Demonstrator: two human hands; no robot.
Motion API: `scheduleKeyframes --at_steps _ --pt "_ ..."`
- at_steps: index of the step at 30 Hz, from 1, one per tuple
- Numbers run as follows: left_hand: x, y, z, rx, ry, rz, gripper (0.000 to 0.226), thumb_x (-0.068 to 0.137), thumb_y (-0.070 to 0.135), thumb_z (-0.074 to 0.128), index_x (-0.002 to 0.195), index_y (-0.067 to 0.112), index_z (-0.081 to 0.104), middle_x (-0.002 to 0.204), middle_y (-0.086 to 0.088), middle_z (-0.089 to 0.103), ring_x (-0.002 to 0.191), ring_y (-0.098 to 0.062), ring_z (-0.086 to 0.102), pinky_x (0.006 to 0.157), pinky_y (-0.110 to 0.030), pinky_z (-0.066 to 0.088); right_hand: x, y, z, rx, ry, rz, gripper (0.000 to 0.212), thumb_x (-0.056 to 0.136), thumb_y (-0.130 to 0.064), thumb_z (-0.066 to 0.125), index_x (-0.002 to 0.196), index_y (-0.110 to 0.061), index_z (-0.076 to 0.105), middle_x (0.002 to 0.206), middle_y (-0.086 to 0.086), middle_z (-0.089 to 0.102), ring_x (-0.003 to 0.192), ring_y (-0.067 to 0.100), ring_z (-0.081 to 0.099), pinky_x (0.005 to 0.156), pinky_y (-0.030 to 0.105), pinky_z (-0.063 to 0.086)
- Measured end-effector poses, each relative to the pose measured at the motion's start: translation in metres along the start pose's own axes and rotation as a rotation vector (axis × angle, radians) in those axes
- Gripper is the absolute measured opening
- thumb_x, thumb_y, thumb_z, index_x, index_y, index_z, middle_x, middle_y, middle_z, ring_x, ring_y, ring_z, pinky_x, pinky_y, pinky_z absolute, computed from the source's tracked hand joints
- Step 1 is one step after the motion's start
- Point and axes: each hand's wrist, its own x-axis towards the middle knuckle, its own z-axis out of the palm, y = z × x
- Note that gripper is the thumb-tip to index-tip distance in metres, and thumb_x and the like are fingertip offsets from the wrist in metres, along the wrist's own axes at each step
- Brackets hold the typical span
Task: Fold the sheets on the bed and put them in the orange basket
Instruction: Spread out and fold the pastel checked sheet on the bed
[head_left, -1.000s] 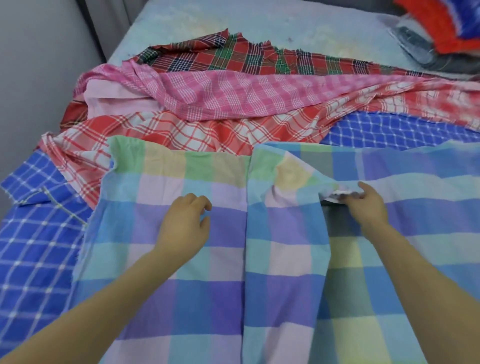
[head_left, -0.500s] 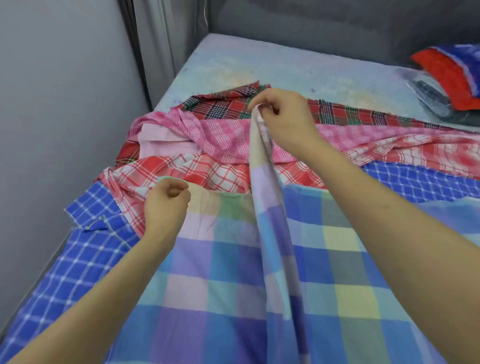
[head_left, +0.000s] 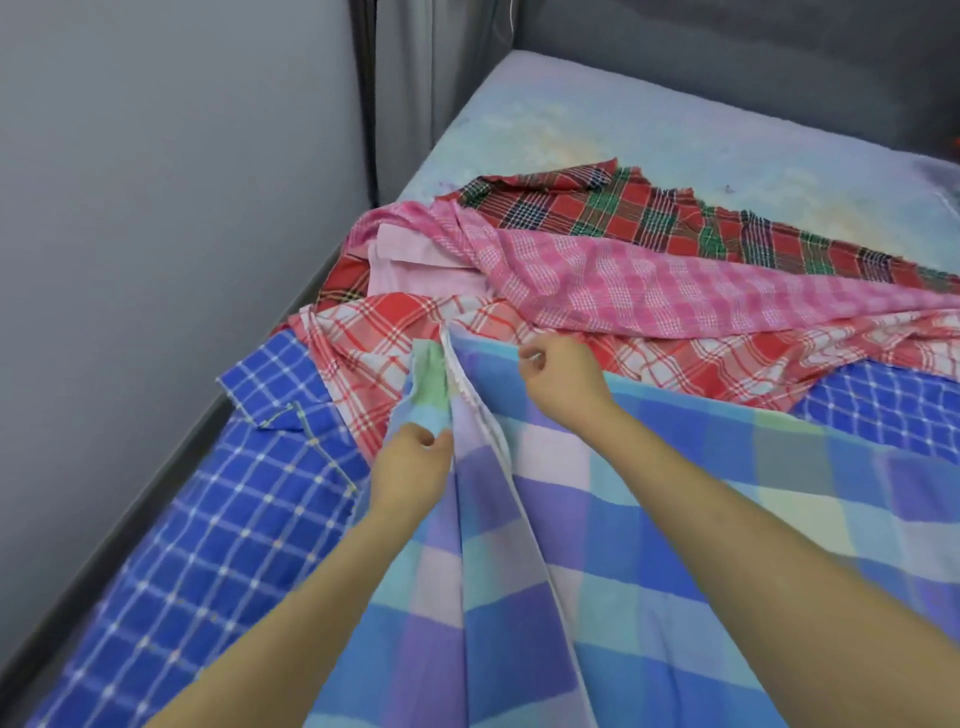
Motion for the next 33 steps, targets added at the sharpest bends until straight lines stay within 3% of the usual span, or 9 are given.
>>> scheduleKeyframes --at_steps 4,7,10,13,18,21,24,27,33 --pt "-0.012 -0.02 0.014 -0.049 0.033 0.028 0.035 0.091 0.02 0.051 0.058 0.012 0.043 0.062 -0.014 0.057 0.07 -0.033 0.064 0.064 -0.036 0.046 -0.069 0.029 0.051 -0.064 -0.295 0.195 0.049 0.084 -0.05 0.061 0.119 -0.016 0.055 0.115 0.004 0.063 0.11 0.026 0.057 0.078 0.029 0.042" --pt "-0.018 -0.034 0.01 -0.011 0.033 0.019 0.026 0.09 0.014 0.05 0.066 0.004 0.051 0.065 -0.017 0.058 0.066 -0.029 0.057 0.059 -0.035 0.042 -0.108 0.04 0.076 0.079 -0.258 0.301 0.021 0.082 -0.035 0.065 0.086 -0.02 0.052 0.083 -0.002 0.059 0.09 0.026 0.059 0.06 0.028 0.034" --pt "-0.028 -0.051 -0.002 0.068 -0.019 0.043 0.014 0.092 0.016 0.048 0.081 0.011 0.055 0.072 -0.002 0.056 0.074 -0.022 0.05 0.061 -0.03 0.035 -0.136 0.021 0.076 0.234 -0.042 0.244 0.025 0.083 -0.012 0.057 0.067 -0.017 0.038 0.061 -0.004 0.044 0.067 0.026 0.046 0.055 0.034 0.032" --pt "-0.026 -0.066 -0.021 -0.148 -0.127 -0.011 0.014 0.093 0.024 0.048 0.082 0.024 0.057 0.085 -0.001 0.057 0.084 -0.02 0.053 0.078 -0.033 0.043 -0.16 -0.026 0.071 0.334 0.025 0.026 0.012 0.081 -0.007 0.055 0.085 -0.015 0.048 0.069 0.001 0.052 0.066 0.024 0.044 0.063 0.038 0.037" --pt "-0.028 -0.066 -0.052 -0.557 -0.185 -0.246 0.021 0.099 0.025 0.04 0.092 0.011 0.054 0.076 -0.005 0.057 0.059 -0.012 0.058 0.052 -0.021 0.048 -0.151 -0.061 0.105 0.227 -0.307 0.003 0.032 0.085 -0.006 0.053 0.117 -0.01 0.051 0.107 0.014 0.064 0.101 0.034 0.057 0.079 0.036 0.041" --pt "-0.046 -0.077 -0.061 -0.521 -0.165 -0.286 0.021 0.099 0.022 0.038 0.084 0.012 0.049 0.079 -0.007 0.052 0.067 -0.017 0.053 0.06 -0.026 0.046 -0.163 -0.047 0.115 0.255 -0.412 0.035 0.036 0.089 -0.007 0.054 0.125 -0.007 0.053 0.111 0.014 0.064 0.104 0.032 0.059 0.087 0.033 0.044" --pt "-0.073 -0.099 -0.059 -0.452 -0.149 -0.264 0.014 0.098 0.019 0.042 0.089 0.01 0.045 0.08 -0.013 0.046 0.064 -0.018 0.047 0.058 -0.026 0.045 -0.2 -0.02 0.103 0.364 -0.245 0.126 0.036 0.09 -0.007 0.054 0.125 -0.009 0.054 0.098 0.005 0.061 0.089 0.025 0.062 0.083 0.028 0.046" --pt "-0.117 -0.123 -0.053 -0.115 -0.068 -0.093 0.014 0.095 0.019 0.048 0.086 0.01 0.055 0.081 -0.008 0.058 0.074 -0.024 0.058 0.077 -0.038 0.053 -0.251 0.02 0.09 0.344 -0.109 0.227 0.028 0.09 -0.011 0.057 0.118 -0.01 0.058 0.083 -0.002 0.059 0.075 0.016 0.056 0.07 0.019 0.038" --pt "-0.236 -0.187 -0.049 0.286 -0.102 0.212 0.011 0.087 0.01 0.057 0.078 0.006 0.061 0.067 -0.004 0.057 0.065 -0.023 0.053 0.06 -0.03 0.033 -0.374 0.09 0.087 0.267 -0.215 0.435 0.017 0.088 -0.026 0.063 0.1 -0.015 0.064 0.088 -0.003 0.067 0.081 0.015 0.062 0.063 0.017 0.04"
